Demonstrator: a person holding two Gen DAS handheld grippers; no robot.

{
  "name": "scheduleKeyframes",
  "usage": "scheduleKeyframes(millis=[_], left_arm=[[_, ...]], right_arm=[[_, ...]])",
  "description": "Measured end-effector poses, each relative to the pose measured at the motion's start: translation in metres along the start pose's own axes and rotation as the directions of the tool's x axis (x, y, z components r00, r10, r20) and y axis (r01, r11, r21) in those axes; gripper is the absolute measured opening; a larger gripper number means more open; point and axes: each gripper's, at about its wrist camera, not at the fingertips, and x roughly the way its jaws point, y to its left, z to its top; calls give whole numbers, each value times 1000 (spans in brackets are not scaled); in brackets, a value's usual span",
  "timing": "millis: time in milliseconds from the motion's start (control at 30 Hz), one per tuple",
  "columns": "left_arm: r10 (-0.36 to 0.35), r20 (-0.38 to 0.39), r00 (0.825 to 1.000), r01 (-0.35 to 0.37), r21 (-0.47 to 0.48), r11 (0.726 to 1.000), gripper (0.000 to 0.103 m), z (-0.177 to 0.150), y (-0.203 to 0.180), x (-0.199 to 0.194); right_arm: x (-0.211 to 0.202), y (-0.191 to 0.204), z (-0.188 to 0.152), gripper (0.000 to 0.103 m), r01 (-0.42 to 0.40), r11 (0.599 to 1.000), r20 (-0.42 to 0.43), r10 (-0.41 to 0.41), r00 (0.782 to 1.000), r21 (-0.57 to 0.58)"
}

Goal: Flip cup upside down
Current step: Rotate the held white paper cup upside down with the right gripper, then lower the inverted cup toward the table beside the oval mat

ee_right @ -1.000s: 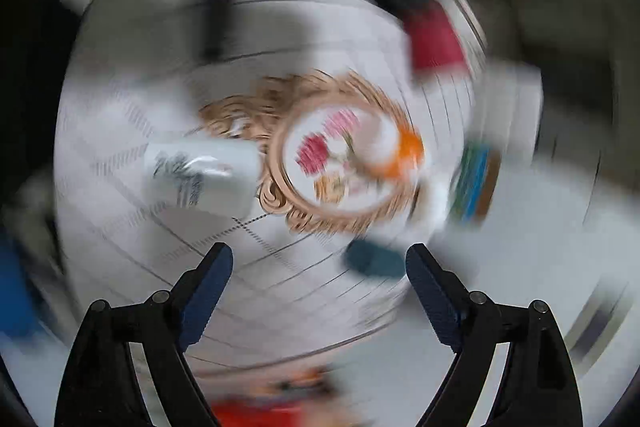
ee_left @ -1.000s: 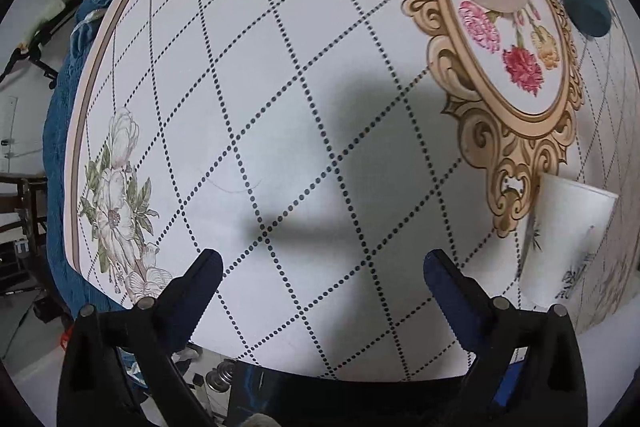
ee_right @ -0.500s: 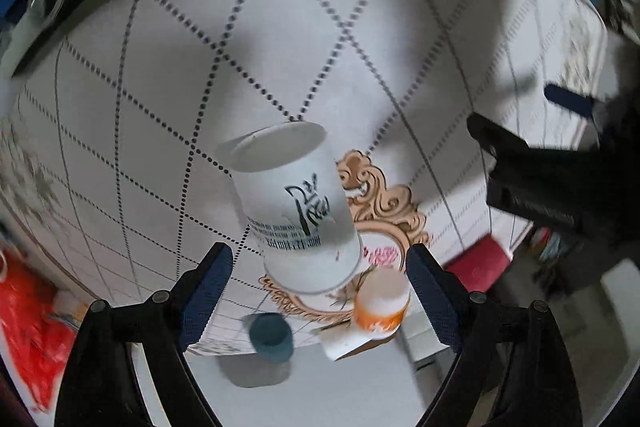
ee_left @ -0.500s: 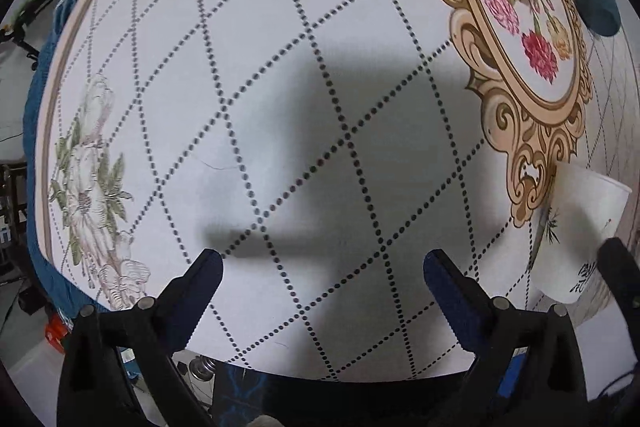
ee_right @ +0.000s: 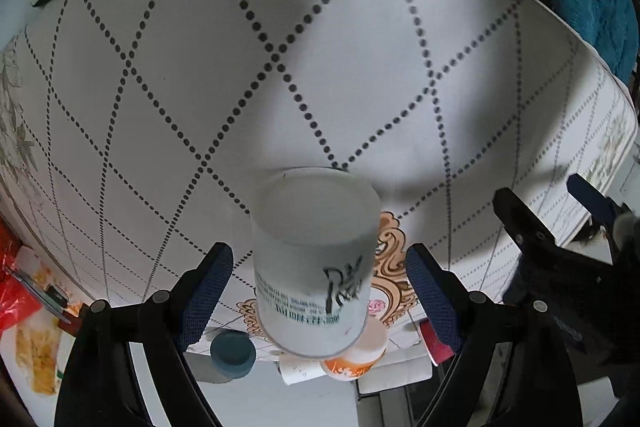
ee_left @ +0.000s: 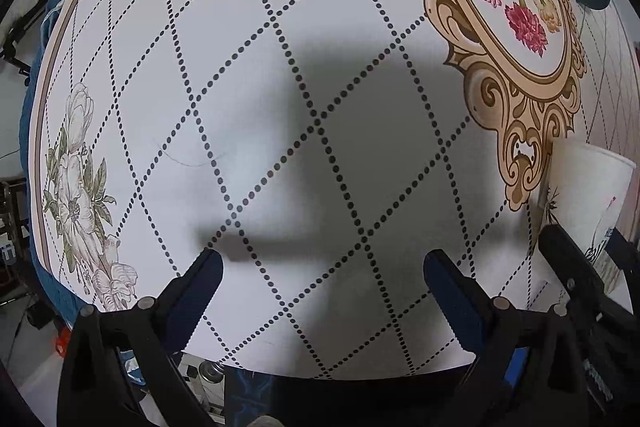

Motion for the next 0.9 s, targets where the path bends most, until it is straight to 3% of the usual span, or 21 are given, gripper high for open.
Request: scheduleKeyframes(millis=[400, 567, 800, 900], left_arm=[[5, -2, 1000, -5, -15, 1000, 103, -6, 13, 5], [9, 1, 1000, -9, -20, 1000, 103, -9, 10, 0], [20, 0, 1000, -20, -31, 999, 103, -12, 20, -6], [31, 5, 1000, -31, -38, 999, 103, -14, 29, -11]], right_arm=[[27, 11, 0, 64, 8, 1000, -14, -8, 1000, -22], [28, 6, 2, 63, 0, 1000, -6, 0, 1000, 9], [35, -19, -5, 63, -55, 986, -5, 56, 998, 159], [40, -38, -13, 62, -142, 941, 9, 146, 989, 309]])
